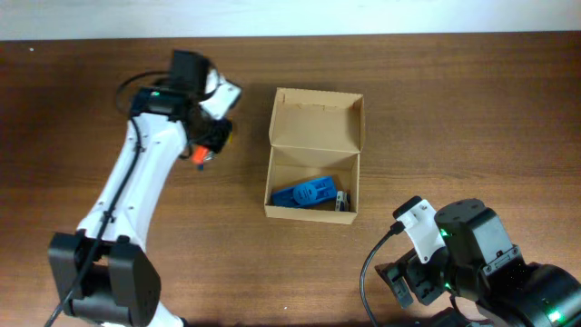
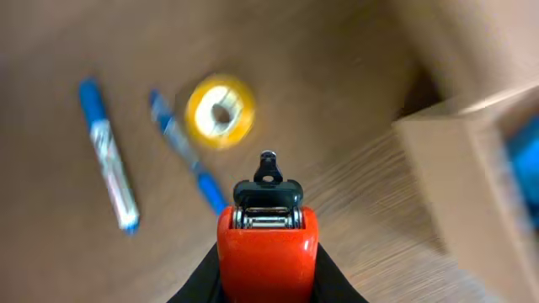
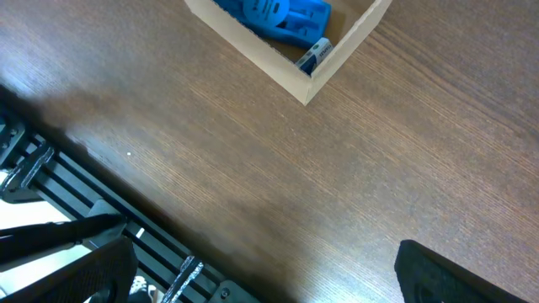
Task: Pack container
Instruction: 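Carry the red stapler over the box and lower it inside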
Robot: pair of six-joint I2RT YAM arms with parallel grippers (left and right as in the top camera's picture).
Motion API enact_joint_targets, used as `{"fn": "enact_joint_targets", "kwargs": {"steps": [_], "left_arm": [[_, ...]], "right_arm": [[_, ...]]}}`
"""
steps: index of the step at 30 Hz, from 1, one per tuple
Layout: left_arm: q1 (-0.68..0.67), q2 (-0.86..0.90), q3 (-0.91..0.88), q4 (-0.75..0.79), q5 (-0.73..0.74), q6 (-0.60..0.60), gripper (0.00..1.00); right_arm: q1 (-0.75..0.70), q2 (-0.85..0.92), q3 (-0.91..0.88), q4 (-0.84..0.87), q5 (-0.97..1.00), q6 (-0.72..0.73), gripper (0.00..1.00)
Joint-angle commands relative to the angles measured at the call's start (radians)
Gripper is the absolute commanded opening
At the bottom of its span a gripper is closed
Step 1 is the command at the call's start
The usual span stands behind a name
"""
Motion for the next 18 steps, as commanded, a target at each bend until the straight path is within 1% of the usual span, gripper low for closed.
{"fn": "enact_joint_targets", "kwargs": {"steps": [1, 5, 8, 13, 18], "left_arm": [[-0.093, -0.019, 0.077, 0.0, 0.033, 0.084, 0.02], [-0.243, -0.011, 0.105, 0.047, 0.032, 0.232, 0.02], [-0.33, 0.039, 0.105, 0.094, 0.032, 0.341, 0.02], [-0.392, 0.125, 0.105, 0.088, 0.029, 0.36, 0.02], [-0.405, 0.172, 0.105, 0.064, 0.028, 0.393, 0.02]], "right_arm": [[-0.005, -0.003, 0.013, 0.003, -0.006, 0.002, 0.99], [-0.005, -0.003, 0.013, 0.003, -0.006, 0.002, 0.99], [-0.005, -0.003, 0.013, 0.003, -0.006, 0.002, 0.99], [-0.005, -0.003, 0.013, 0.003, -0.006, 0.002, 0.99], [-0.005, -0.003, 0.013, 0.003, -0.006, 0.002, 0.99]]}}
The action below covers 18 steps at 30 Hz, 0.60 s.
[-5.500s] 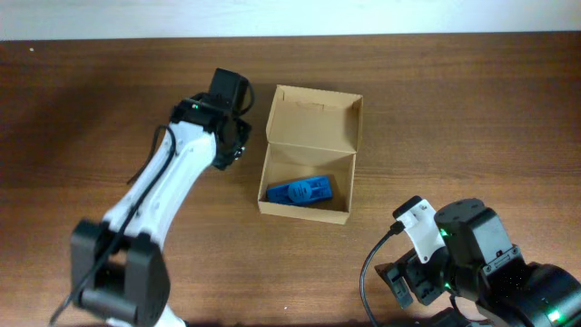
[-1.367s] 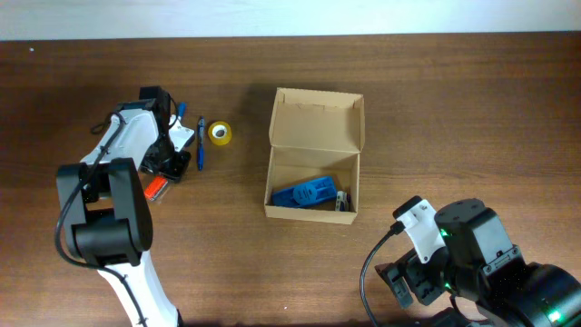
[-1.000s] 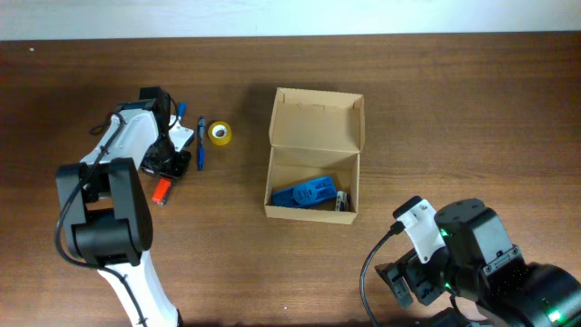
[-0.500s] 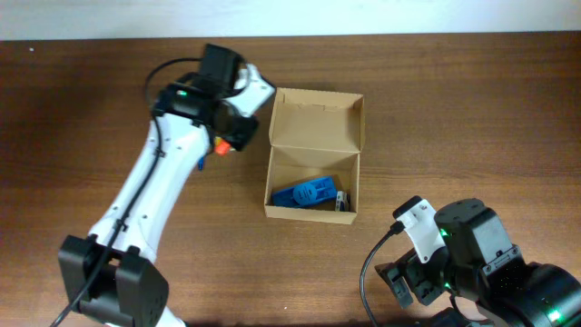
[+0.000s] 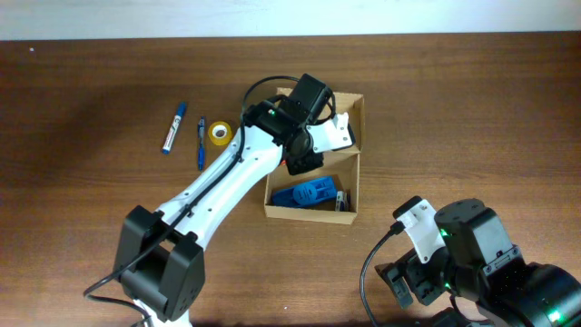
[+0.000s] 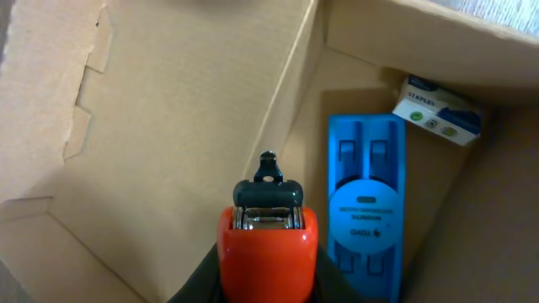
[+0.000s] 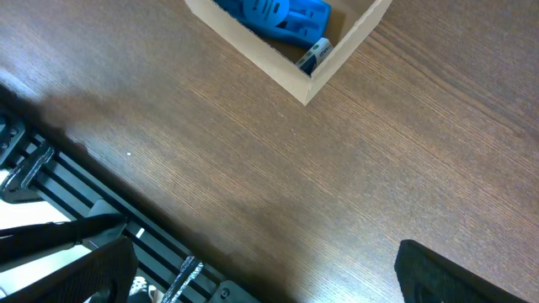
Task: Pack container
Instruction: 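Carry the red stapler over the box and lower it inside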
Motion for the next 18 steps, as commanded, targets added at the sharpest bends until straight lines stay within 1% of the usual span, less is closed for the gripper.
{"fn": "enact_joint_targets", "kwargs": {"steps": [1, 5, 9, 13, 14, 16, 17, 18], "left_arm": [[-0.004, 0.043, 0.023, -0.002, 0.002, 0.052, 0.02], [-0.005, 0.098, 0.023, -0.002, -0.061, 0.056, 0.02], [-0.004, 0.146, 0.023, -0.002, -0.064, 0.056, 0.02], [-0.005, 0.156, 0.023, -0.009, -0.064, 0.056, 0.02], [-0.006, 0.156, 0.023, -0.011, -0.064, 0.056, 0.07], [-0.012, 0.156, 0.023, -0.013, -0.064, 0.055, 0.27], [-0.015, 0.156, 0.023, -0.013, -0.064, 0.055, 0.4], [-0.017, 0.156, 0.023, -0.013, -0.064, 0.055, 0.45]], "right_arm": [[-0.005, -0.003, 0.013, 0.003, -0.005, 0.001, 0.99], [-0.005, -0.003, 0.013, 0.003, -0.005, 0.001, 0.99], [-0.005, -0.003, 0.013, 0.003, -0.005, 0.001, 0.99], [-0.005, -0.003, 0.013, 0.003, -0.005, 0.001, 0.99], [-0.005, -0.003, 0.013, 0.003, -0.005, 0.001, 0.99], [-0.005, -0.003, 0.013, 0.003, -0.005, 0.001, 0.99], [-0.005, -0.003, 0.013, 0.003, -0.005, 0.001, 0.99], [-0.005, -0.003, 0.013, 0.003, -0.005, 0.001, 0.99]]}}
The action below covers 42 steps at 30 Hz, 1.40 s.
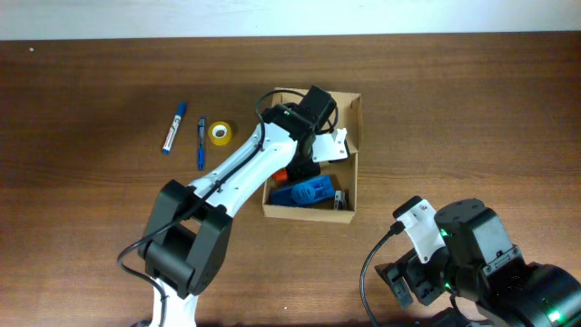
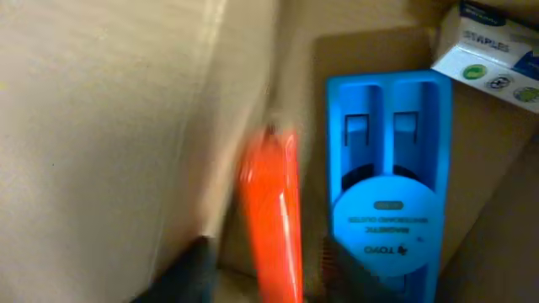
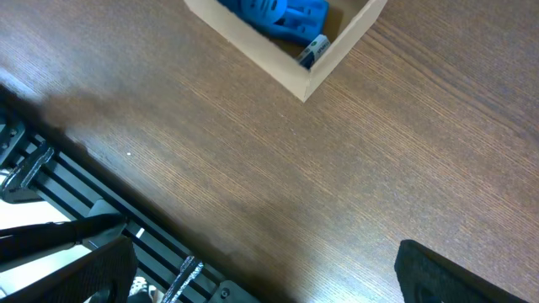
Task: Pack container
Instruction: 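Carry the red stapler over the box and lower it inside, then move the left gripper to the yellow tape roll and grasp it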
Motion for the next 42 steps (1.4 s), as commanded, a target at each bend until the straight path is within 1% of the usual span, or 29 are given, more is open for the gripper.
{"fn": "enact_joint_targets", "kwargs": {"steps": [1, 7, 15, 19, 20, 23, 27, 28, 31, 33, 34, 36, 38, 42], "left_arm": [[-0.011, 0.007, 0.023, -0.002, -0.004, 0.014, 0.52], [-0.026, -0.003, 0.03, -0.005, -0.049, -0.009, 0.54], [-0.017, -0.167, 0.165, -0.13, -0.043, -0.032, 0.54], [0.049, -0.244, 0.169, -0.144, -0.044, -0.086, 0.54], [0.079, -0.257, 0.169, -0.148, -0.043, -0.118, 0.54], [0.198, -0.262, 0.169, -0.168, -0.03, -0.229, 0.54], [0.328, -0.245, 0.169, -0.174, 0.047, -0.272, 0.54], [0.354, -0.235, 0.169, -0.174, 0.047, -0.287, 0.54], [0.429, -0.171, 0.168, -0.171, 0.1, -0.29, 0.77], [0.462, -0.111, 0.168, -0.159, 0.121, -0.289, 0.87], [0.473, -0.072, 0.168, -0.142, 0.121, -0.287, 0.96], [0.481, -0.007, 0.168, -0.102, 0.113, -0.263, 1.0], [0.483, 0.049, 0.168, -0.066, 0.112, -0.228, 1.0], [0.483, 0.131, 0.168, -0.003, 0.074, -0.226, 1.0]], "right_arm": [[-0.005, -0.003, 0.013, 0.003, -0.005, 0.002, 0.99], [-0.005, -0.003, 0.013, 0.003, -0.005, 0.002, 0.99], [-0.005, -0.003, 0.013, 0.003, -0.005, 0.002, 0.99], [-0.005, -0.003, 0.013, 0.003, -0.005, 0.002, 0.99], [-0.005, -0.003, 0.013, 0.003, -0.005, 0.002, 0.99], [-0.005, -0.003, 0.013, 0.003, -0.005, 0.002, 0.99], [-0.005, -0.003, 0.013, 0.003, -0.005, 0.002, 0.99], [-0.005, -0.003, 0.013, 0.003, -0.005, 0.002, 0.99], [-0.005, -0.003, 0.013, 0.003, -0.005, 0.002, 0.99], [-0.005, -0.003, 0.013, 0.003, -0.005, 0.002, 0.99], [-0.005, -0.003, 0.013, 0.003, -0.005, 0.002, 0.99], [-0.005, -0.003, 0.013, 0.003, -0.005, 0.002, 0.99], [-0.005, -0.003, 0.013, 0.003, -0.005, 0.002, 0.99], [-0.005, -0.003, 0.013, 0.003, -0.005, 0.002, 0.99]]}}
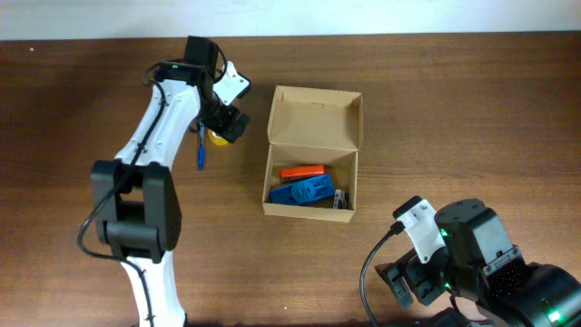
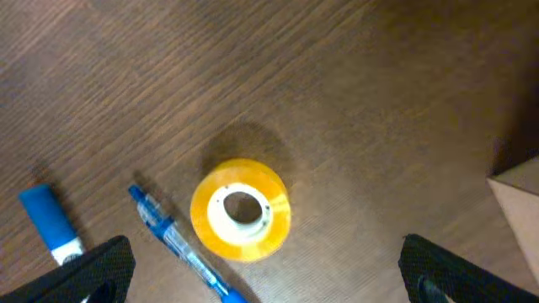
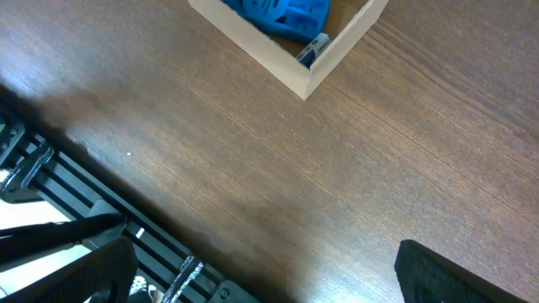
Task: Pack container
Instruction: 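Move the left gripper to the yellow tape roll and grasp it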
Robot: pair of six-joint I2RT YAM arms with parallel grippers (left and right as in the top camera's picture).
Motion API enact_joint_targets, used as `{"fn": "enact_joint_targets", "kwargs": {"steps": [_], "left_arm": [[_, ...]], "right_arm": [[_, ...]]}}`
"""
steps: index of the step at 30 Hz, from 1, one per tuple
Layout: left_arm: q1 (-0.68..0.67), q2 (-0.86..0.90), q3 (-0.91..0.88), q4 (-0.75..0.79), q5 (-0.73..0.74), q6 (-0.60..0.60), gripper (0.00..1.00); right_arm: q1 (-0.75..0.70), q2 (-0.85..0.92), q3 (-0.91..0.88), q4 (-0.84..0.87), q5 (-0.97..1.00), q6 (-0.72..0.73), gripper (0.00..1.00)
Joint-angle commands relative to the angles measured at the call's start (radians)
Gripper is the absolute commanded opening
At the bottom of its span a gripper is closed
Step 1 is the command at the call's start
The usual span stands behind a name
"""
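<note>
The open cardboard box (image 1: 313, 118) holds an orange stapler (image 1: 302, 172), a blue plastic tool (image 1: 302, 192) and a small staples packet (image 1: 340, 200). Left of the box a yellow tape roll (image 2: 241, 210) lies on the table beside a blue pen (image 2: 181, 252) and a blue marker (image 2: 50, 223). My left gripper (image 2: 268, 282) hangs open and empty over the tape, seen in the overhead view as the left gripper (image 1: 227, 123). My right gripper (image 3: 269, 278) stands open and empty near the table's front right; its view catches the box corner (image 3: 307, 80).
The box's lid flap stands up at its far side. The pen (image 1: 201, 156) lies just left of the tape (image 1: 216, 137); the left arm covers the marker from above. A black rail frame (image 3: 50, 227) runs past the table's front edge.
The orange stapler, then in my left gripper low inside the box, now lies in the box. The left gripper is open and has moved out to the left, over the tape roll.
My left gripper held the orange stapler left of the box, over the pens and tape. Then it was over the box, then low inside beside the blue tool. Now the stapler lies in the box and the gripper is open over the tape. The right arm stayed put.
</note>
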Motion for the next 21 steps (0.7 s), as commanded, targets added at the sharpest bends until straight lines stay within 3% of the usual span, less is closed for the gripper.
{"fn": "enact_joint_targets", "kwargs": {"steps": [1, 21], "left_arm": [[0.003, 0.046, 0.018, 0.01, -0.026, 0.021, 1.0], [0.023, 0.168, 0.018, 0.069, -0.002, -0.01, 1.0]], "right_arm": [[-0.005, -0.003, 0.013, 0.003, -0.006, 0.002, 0.99], [-0.005, -0.003, 0.013, 0.003, -0.006, 0.002, 0.99]]}}
